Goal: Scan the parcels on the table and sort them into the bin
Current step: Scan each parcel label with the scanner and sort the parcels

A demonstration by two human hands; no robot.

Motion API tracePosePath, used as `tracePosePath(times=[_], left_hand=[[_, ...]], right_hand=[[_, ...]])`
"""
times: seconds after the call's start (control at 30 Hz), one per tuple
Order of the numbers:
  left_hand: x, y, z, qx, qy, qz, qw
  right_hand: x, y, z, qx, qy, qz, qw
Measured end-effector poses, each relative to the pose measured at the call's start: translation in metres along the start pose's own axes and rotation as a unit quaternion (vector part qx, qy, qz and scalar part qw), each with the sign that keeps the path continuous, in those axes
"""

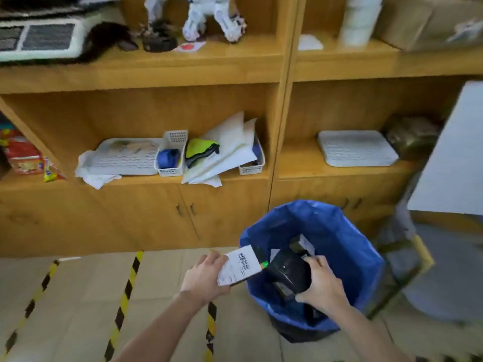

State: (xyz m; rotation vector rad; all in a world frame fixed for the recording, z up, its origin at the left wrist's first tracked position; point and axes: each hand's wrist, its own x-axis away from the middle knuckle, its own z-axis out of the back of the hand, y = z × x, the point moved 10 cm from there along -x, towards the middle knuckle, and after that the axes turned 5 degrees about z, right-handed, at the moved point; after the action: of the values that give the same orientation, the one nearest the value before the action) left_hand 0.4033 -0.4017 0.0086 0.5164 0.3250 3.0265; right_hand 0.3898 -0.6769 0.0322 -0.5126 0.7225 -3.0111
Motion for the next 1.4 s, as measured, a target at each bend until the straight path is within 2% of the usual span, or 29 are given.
tracePosePath(times=[0.17,0.5,0.7,0.97,1.27,1.4], left_hand=[[-0.055,0.066,-0.023,-0.009,-0.047,-0.058,0.997],[-0.179,0.129,-0.066,-0.079,-0.127,-0.145,0.978],[-0.253,0.142,-0.103,-0.059,-0.143,-0.135,0.979],[-0.329,0.174,-0.191,-0.08,-0.151,-0.167,0.971],[-0.39,0.218,-0.309,-0.13,-0.14,-0.197,0.962],[-0.394,0.227,-0.352,-0.072,-0.222,-0.225,0.946]], right_hand=[[0.001,0.07,0.011,-0.036,-0.003,-0.087,0.996],[-0.036,0.155,-0.006,-0.148,0.011,-0.225,0.963],[-0.081,0.182,-0.032,-0.204,0.032,-0.312,0.927],[-0.123,0.233,-0.09,-0.243,0.084,-0.422,0.869],[-0.16,0.303,-0.178,-0.276,0.133,-0.501,0.81],[-0.164,0.315,-0.206,-0.286,0.126,-0.513,0.8]])
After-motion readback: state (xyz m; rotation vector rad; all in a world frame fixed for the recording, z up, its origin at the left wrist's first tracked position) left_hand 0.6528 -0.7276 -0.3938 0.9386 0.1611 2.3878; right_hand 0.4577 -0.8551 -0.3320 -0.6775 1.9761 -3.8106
